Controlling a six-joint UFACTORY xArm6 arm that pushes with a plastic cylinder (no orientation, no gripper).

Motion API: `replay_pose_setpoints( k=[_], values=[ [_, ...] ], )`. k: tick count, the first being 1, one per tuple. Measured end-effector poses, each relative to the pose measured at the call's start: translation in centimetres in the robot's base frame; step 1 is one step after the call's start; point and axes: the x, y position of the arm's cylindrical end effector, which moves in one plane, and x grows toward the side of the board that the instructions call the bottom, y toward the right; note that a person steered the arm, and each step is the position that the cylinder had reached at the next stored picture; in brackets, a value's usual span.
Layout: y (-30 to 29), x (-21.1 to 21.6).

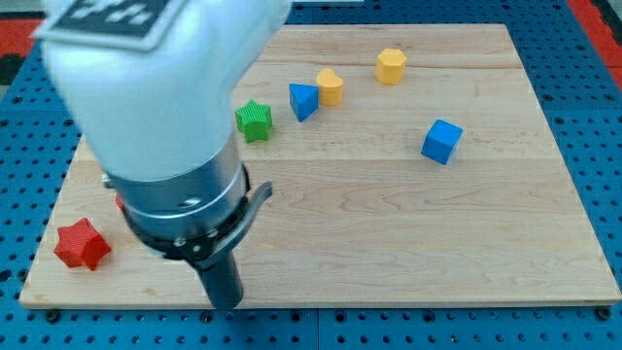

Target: Move the red star towards the bottom center

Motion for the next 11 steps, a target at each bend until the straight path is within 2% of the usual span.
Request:
replay_pose_setpoints(
  k=[1,3,4,5,6,7,8,9,10,11],
  values=[
    [-1.5,0.0],
    [-20.0,-0.3],
    [-20.2,-5.4],
    [-14.2,-7.1],
    [-12.2,-6.4],
    [-21.1,-6.2],
    [-19.3,-1.4],
    [-11.8,-2.2],
    [-7.9,-4.7],
    [-1.7,-5.4]
  ],
)
